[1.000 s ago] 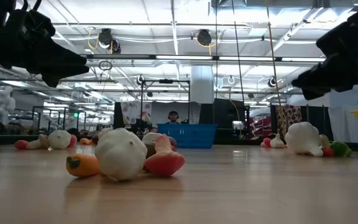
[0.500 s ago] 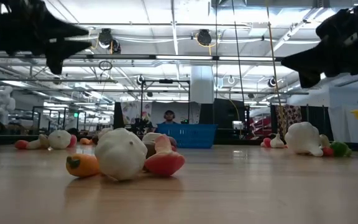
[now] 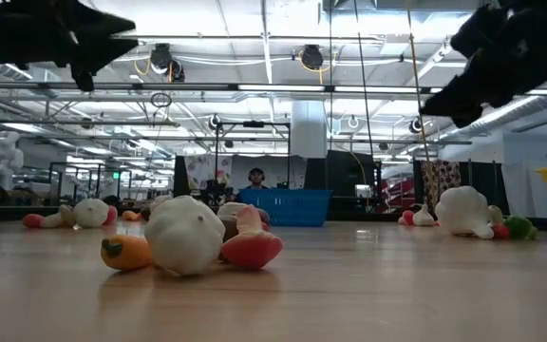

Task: Sort produce into baskets
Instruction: Put the green mushroom into the blue bin

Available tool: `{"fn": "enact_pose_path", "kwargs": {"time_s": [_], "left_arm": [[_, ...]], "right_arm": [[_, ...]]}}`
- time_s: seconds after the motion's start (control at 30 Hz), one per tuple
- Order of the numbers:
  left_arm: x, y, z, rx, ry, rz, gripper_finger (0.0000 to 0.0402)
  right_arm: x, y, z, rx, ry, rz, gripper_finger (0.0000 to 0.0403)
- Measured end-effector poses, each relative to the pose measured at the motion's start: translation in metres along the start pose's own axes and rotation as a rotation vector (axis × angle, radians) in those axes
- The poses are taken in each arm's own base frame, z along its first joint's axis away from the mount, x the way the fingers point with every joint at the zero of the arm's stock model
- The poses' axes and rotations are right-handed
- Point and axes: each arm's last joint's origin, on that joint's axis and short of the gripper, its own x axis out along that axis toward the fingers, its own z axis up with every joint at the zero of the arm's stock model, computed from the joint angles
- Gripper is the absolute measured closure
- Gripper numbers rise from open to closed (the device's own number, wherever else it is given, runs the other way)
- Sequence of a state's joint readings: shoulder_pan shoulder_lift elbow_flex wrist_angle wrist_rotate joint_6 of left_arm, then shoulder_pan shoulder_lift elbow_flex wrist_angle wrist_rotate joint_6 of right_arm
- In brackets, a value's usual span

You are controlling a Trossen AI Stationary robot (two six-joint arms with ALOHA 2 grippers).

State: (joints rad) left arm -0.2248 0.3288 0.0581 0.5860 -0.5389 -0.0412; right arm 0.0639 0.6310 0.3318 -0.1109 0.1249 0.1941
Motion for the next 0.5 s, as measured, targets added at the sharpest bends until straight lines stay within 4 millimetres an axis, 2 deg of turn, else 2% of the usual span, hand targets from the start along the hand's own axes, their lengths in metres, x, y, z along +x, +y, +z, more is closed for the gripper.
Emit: {"fn": "enact_pose_path", "kwargs": {"time_s": [0.13,0.27,0.33,0.5], "left_arm": [[0.014,0.002,0.008,0.089,0.107,0.107,0.0242],[0.04,-0.001,0.02,0.132,0.18,0.059,0.0242],[0.055,-0.001,0.022,0.167,0.244,0.053,0.0242],[0.09,0.001,0.015,0.234,0.442,0.06,0.0242]], "right_arm": [[-0.014,0.003,0.024,0.055,0.21,-0.053,0.0294],[-0.029,0.006,0.049,0.128,0.325,-0.097,0.0293],[-0.035,0.006,0.052,0.151,0.399,-0.126,0.0293],[-0.039,0.004,0.039,0.175,0.602,-0.187,0.0293]]}}
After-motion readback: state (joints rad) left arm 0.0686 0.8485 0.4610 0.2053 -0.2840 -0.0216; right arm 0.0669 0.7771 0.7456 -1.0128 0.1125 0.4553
